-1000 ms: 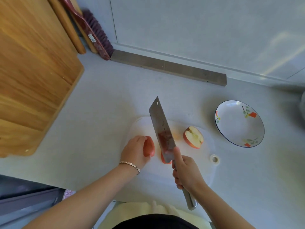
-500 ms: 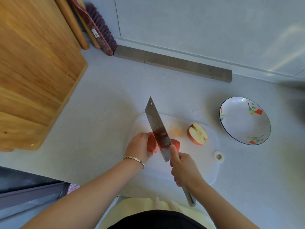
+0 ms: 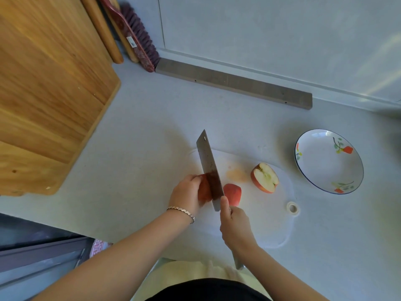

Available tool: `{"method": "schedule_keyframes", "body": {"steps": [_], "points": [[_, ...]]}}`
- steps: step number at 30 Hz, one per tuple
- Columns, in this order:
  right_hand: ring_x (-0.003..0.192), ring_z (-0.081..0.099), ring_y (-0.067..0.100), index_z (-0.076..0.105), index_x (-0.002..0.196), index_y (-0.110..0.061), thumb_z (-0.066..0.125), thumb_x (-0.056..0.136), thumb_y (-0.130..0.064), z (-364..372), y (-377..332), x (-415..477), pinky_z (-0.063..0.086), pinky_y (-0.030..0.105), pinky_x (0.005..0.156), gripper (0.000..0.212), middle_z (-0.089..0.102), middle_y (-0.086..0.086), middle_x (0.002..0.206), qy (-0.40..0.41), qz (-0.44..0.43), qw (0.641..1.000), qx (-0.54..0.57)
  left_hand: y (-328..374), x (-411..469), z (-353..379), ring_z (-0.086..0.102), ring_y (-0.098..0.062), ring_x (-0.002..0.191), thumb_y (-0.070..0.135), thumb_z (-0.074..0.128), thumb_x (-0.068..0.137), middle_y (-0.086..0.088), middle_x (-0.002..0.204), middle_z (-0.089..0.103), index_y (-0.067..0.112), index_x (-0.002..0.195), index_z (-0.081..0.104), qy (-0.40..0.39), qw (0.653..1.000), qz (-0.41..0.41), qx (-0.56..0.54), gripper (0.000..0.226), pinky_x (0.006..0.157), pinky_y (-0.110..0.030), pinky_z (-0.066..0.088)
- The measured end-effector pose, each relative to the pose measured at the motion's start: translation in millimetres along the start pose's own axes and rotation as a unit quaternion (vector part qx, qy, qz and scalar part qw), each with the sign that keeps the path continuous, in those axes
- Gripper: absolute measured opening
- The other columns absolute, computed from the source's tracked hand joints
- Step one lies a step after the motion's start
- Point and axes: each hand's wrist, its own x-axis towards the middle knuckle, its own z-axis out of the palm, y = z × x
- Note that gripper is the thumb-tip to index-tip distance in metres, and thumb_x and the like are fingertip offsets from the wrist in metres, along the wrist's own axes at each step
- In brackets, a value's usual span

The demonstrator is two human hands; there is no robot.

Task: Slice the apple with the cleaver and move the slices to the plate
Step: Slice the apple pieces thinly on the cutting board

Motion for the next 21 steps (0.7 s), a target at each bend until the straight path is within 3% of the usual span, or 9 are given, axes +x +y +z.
{"method": "schedule_keyframes", "body": {"steps": [6, 12, 14, 17, 21], "points": [[0.040, 0.041, 0.011, 0.052, 0.074, -0.011, 0.027, 0.096, -0.054, -23.7, -12.3, 8.4, 0.039, 0.019, 0.039, 0.055, 0.045, 0.002, 0.054, -0.035, 0.050, 0.996, 0.061, -6.0, -3.3, -4.7, 0.058, -0.022, 0.108, 0.021, 0.073, 0.075, -0.002, 0.120, 0.054, 0.017, 0.125, 0.054, -0.004, 1.000, 0.009, -0.022, 0.054, 0.091, -0.023, 0.043], [0.040, 0.039, 0.011, 0.050, 0.070, -0.014, 0.029, 0.095, -0.055, -34.6, -15.4, -5.1, 0.037, 0.017, 0.039, 0.052, 0.045, 0.003, 0.055, -0.048, 0.045, 0.997, 0.047, -8.2, -2.1, -4.9, 0.055, -0.023, 0.113, 0.025, 0.071, 0.078, -0.004, 0.124, 0.051, 0.016, 0.133, 0.048, -0.032, 0.999, -0.005, 0.013, 0.060, 0.098, -0.026, 0.042], [0.042, 0.040, 0.011, 0.048, 0.069, -0.011, 0.028, 0.095, -0.056, -31.2, -16.3, -6.8, 0.039, 0.019, 0.042, 0.056, 0.045, 0.003, 0.056, -0.047, 0.032, 0.998, 0.028, -8.5, -1.8, -5.0, 0.056, -0.023, 0.112, 0.024, 0.071, 0.078, -0.004, 0.123, 0.052, 0.016, 0.132, 0.049, -0.032, 0.999, -0.006, 0.016, 0.058, 0.096, -0.025, 0.042], [0.051, 0.042, 0.015, 0.047, 0.069, -0.009, 0.024, 0.094, -0.057, -26.0, -15.3, -6.8, 0.042, 0.028, 0.058, 0.059, 0.046, 0.008, 0.062, -0.032, 0.017, 0.999, -0.011, -7.1, -1.7, -4.8, 0.058, -0.023, 0.108, 0.025, 0.071, 0.078, -0.004, 0.119, 0.053, 0.016, 0.128, 0.052, -0.024, 1.000, -0.005, 0.013, 0.054, 0.092, -0.024, 0.043], [0.053, 0.041, 0.016, 0.046, 0.069, -0.008, 0.023, 0.093, -0.058, -25.0, -14.8, -4.2, 0.042, 0.031, 0.061, 0.060, 0.044, 0.009, 0.062, -0.035, 0.016, 0.999, -0.020, -6.7, -2.0, -4.5, 0.059, -0.022, 0.103, 0.028, 0.070, 0.078, -0.003, 0.115, 0.055, 0.017, 0.123, 0.056, -0.012, 1.000, 0.001, 0.007, 0.049, 0.087, -0.022, 0.043]]}}
